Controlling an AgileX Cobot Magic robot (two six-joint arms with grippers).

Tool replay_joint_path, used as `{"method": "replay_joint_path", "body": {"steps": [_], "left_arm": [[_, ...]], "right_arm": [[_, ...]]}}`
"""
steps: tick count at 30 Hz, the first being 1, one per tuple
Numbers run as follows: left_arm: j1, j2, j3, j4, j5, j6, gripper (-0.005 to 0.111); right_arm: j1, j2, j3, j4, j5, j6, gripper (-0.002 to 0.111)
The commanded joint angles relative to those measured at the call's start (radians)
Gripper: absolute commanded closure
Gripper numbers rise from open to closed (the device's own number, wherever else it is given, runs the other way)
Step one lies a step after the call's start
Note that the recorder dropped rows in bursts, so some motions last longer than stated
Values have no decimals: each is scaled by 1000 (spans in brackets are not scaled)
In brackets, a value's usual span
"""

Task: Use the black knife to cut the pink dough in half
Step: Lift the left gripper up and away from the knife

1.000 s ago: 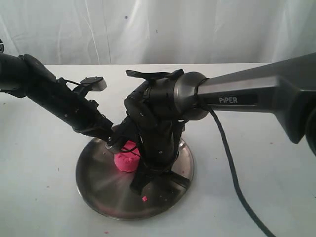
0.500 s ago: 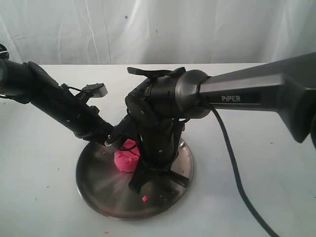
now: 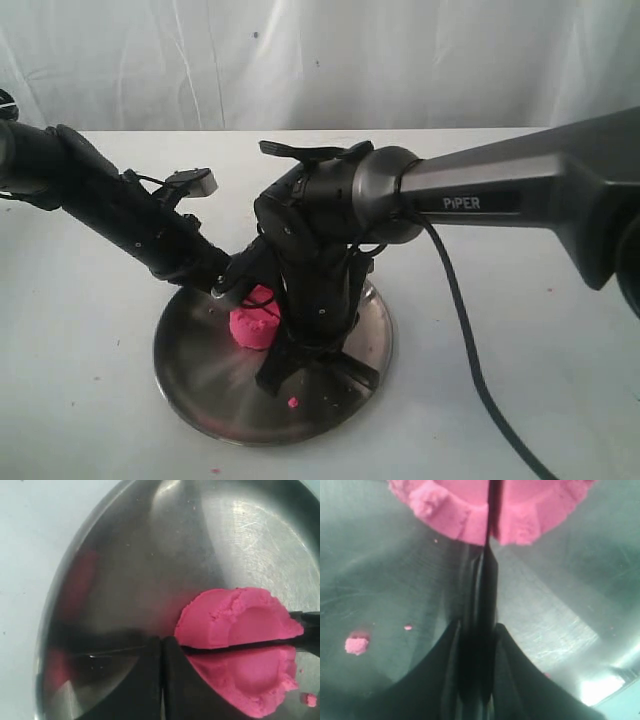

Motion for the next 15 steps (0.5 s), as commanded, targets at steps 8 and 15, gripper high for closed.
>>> {"method": "replay_joint_path", "body": {"steps": [8,15], "left_arm": [[-4,5,7,-4,25,-2,107],[-4,-47,7,-8,16,-2,107]], "right_arm": [[0,11,1,18,-38,-10,102],[0,11,1,18,-36,-10,102]]}}
